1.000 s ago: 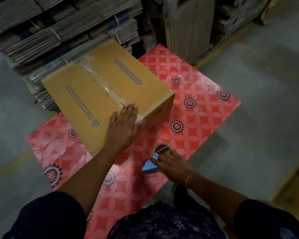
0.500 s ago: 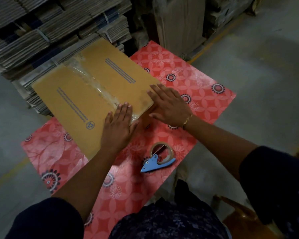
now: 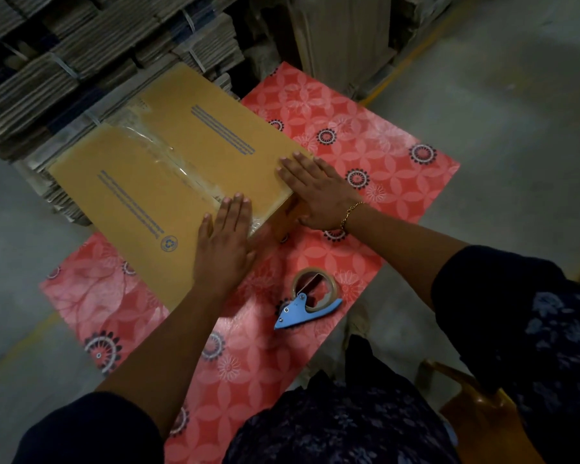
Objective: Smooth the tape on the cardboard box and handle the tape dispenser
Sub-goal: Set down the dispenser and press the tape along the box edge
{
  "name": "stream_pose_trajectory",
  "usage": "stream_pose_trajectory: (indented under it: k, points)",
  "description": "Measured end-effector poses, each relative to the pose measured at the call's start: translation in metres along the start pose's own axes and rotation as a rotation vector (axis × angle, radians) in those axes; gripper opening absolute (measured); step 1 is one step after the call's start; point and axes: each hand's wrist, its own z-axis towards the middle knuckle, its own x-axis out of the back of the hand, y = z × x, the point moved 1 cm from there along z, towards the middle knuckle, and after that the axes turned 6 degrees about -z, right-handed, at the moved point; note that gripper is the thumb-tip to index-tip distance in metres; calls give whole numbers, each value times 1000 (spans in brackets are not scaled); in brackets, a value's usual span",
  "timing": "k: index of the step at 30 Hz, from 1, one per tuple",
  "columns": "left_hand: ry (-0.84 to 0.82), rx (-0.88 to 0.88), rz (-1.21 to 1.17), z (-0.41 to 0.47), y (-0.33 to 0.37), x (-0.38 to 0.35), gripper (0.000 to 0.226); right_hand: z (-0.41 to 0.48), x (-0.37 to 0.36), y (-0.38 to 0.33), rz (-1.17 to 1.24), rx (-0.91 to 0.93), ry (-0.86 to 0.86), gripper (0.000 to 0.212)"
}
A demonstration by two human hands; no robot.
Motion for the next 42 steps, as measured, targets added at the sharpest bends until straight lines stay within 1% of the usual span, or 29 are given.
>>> stream_pose_trajectory:
  k: [2,4,7,10,12,19,25,30,34,35,39,42]
  points:
    - [9,5,-8,-1,-2,0,104,0,0,0,6,4,9,111]
    - [32,17,-33,-1,-1,0,100,1,1,0,8,5,5,110]
    - [117,84,-59,5,11,1,84,1,0,1,14,2,0,108]
    - [236,126,5,12,22,2,67,1,0,0,6,-6,-13,107]
    - [241,118,39,13,22,-1,64,2,0,-1,0,-9,-5,105]
    - [192,118,85,15,20,-4,66,2,-5,-2,-3,-30,58,102]
    - [112,91,108,14,18,-4,68,1,-4,-2,-7,-32,39,103]
    - [46,79,95,12,19,0,78,1,-1,-2,5,-29,9,105]
    - [18,55,8,10,11,1,98,1,2,-2,20,-28,-29,106]
    - [26,42,-5,8,8,1,98,1,2,-2,17,-27,-37,106]
    - [68,26,-35,2,1,0,73,2,1,-2,15,-24,-38,107]
    - [50,9,-4,3,3,-2,72,2,1,-2,4,-25,-39,108]
